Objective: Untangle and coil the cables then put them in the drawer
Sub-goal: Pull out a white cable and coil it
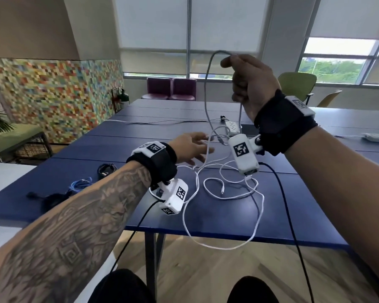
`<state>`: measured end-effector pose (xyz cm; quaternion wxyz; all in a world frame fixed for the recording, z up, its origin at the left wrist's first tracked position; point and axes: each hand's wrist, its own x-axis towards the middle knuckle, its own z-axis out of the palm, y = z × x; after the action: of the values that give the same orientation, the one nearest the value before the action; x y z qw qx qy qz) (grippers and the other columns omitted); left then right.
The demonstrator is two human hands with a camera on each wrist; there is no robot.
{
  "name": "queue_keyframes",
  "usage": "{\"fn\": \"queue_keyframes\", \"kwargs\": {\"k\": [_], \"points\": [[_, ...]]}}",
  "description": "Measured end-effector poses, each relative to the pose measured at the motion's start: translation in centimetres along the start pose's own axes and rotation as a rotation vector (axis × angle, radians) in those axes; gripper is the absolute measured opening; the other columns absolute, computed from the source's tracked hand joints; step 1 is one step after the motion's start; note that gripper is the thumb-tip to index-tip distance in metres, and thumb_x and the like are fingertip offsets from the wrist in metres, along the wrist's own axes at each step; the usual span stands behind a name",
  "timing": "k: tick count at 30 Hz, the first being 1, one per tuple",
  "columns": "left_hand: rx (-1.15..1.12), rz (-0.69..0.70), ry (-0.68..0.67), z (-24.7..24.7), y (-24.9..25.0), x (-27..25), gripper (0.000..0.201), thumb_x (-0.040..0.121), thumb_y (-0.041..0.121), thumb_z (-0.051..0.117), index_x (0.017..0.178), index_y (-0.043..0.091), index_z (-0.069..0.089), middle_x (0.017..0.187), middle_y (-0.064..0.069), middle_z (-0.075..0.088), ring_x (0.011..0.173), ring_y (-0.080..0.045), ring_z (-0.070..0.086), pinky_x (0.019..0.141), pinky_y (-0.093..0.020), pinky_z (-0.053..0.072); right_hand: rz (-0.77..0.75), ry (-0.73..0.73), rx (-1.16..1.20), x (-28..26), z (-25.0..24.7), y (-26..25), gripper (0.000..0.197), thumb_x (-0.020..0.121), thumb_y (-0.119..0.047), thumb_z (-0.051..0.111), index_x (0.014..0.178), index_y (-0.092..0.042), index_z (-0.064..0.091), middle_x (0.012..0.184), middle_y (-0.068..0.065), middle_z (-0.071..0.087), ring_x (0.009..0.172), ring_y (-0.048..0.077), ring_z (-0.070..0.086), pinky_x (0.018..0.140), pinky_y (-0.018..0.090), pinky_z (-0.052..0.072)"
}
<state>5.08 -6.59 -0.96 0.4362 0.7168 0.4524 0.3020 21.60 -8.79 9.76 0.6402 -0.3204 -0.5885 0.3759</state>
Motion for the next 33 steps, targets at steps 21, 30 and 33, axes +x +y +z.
{"fn": "queue_keyframes", "kwargs": {"k": [21, 30, 33], "points": [[-0.518, 0.173, 0.377, -1.9, -5.9, -12.6, 0.028, 0.103, 0.021, 0.045, 0.099, 0.002, 0.065, 0.054, -0.008, 0.051, 0.058, -0.026, 0.061, 0.067, -0.035, 0.054, 0.422, -0.266, 0.171, -10.9, 6.8, 7.2, 0.024, 0.102, -0.023, 0.044, 0.089, -0.012, 0.061, 0.056, -0.003, 0.031, 0.043, 0.01, 0.023, 0.043, 0.021, 0.026], [-0.511, -0.017, 0.502, 0.1, -14.2, -19.4, 0.023, 0.1, 0.023, 0.052, 0.099, 0.009, 0.07, 0.061, -0.005, 0.056, 0.056, -0.021, 0.056, 0.063, -0.035, 0.044, 0.748, -0.466, 0.121, -18.7, 7.2, 11.7, 0.025, 0.103, -0.023, 0.045, 0.088, -0.012, 0.061, 0.057, -0.004, 0.028, 0.04, 0.006, 0.021, 0.038, 0.017, 0.014], [-0.579, -0.058, 0.496, 1.4, -15.8, -20.7, 0.025, 0.102, 0.023, 0.048, 0.103, 0.006, 0.066, 0.056, -0.005, 0.048, 0.047, -0.02, 0.05, 0.059, -0.037, 0.045, 0.792, -0.517, 0.139, -21.3, 8.2, 12.2, 0.023, 0.102, -0.023, 0.046, 0.089, -0.012, 0.062, 0.06, -0.002, 0.032, 0.043, 0.007, 0.023, 0.04, 0.018, 0.014]]}}
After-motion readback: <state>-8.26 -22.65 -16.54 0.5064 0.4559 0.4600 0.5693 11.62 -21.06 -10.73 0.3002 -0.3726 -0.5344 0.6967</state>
